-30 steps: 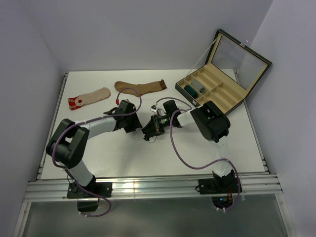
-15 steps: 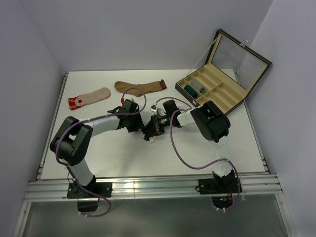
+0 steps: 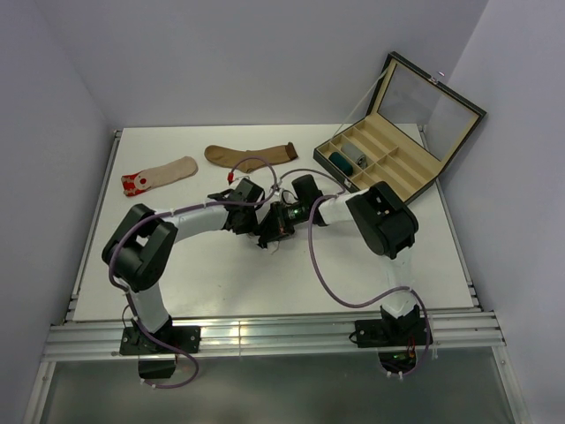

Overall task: Roll the socks
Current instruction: Roll the sock at the center of the board.

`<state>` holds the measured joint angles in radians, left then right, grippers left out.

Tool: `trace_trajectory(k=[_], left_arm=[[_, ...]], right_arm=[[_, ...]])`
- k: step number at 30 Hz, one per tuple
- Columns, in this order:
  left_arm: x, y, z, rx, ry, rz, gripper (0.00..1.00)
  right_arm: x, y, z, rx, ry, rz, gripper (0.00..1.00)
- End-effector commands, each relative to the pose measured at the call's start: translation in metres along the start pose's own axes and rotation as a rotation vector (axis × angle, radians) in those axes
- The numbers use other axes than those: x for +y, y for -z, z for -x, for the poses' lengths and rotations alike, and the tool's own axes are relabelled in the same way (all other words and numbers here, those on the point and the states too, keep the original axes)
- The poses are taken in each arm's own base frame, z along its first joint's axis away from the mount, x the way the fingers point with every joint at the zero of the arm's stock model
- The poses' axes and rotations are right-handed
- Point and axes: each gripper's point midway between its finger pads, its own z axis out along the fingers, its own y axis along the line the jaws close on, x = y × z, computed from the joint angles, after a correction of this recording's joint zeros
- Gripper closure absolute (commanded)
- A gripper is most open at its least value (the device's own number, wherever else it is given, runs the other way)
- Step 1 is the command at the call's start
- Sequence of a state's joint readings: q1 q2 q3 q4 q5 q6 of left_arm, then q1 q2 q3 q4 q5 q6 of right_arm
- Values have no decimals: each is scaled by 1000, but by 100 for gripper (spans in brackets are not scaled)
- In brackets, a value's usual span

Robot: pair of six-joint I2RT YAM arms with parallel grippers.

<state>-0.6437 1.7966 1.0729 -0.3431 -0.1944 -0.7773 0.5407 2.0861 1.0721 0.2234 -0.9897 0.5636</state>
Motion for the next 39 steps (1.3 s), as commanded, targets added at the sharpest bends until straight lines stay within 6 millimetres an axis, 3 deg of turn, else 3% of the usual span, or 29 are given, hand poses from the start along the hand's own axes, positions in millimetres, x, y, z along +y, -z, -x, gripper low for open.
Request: trace_trajectory(k=[1, 8, 21, 32, 35, 39], left_arm=[[40, -14, -35, 101, -82, 169, 71], [44, -15, -35, 104, -98, 190, 72], [41, -13, -34, 102, -121, 165, 73], [36, -9, -27, 74, -125, 132, 72], [30, 2, -17, 29, -91, 106, 68], [25, 23, 2, -60, 27, 71, 48]], right_arm=[[33, 11, 16, -61, 103, 33, 100], [28, 14, 13, -68, 93, 3, 100], [-33, 21, -5, -55, -29, -123, 100], [-58, 22, -7, -49, -124, -173, 100], [-60, 22, -7, -50, -127, -183, 100], [-59, 22, -6, -49, -126, -193, 100]])
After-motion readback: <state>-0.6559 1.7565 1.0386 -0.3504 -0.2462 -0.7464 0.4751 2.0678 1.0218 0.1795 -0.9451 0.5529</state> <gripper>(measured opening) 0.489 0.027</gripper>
